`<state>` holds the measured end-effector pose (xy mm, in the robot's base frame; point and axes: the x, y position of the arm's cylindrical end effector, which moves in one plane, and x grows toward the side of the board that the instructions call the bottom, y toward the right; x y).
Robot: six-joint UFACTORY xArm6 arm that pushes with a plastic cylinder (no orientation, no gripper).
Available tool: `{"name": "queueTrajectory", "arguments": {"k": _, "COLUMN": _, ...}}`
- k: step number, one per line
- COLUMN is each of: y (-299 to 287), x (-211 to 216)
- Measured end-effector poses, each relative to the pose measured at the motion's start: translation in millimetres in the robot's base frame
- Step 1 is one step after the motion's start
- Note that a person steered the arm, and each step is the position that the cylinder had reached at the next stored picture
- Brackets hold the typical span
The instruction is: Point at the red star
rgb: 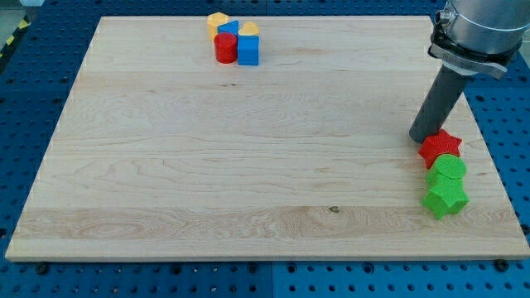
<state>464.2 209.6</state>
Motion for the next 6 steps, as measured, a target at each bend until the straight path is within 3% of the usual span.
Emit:
{"name": "queueTrajectory", "arguments": {"k": 2, "y": 3.4, "x": -43.7}}
{"name": "queueTrajectory", "arguments": {"k": 4, "y": 75.4, "x": -42.6}}
{"name": "queueTrajectory", "arguments": {"k": 6, "y": 106.0, "x": -9.8}}
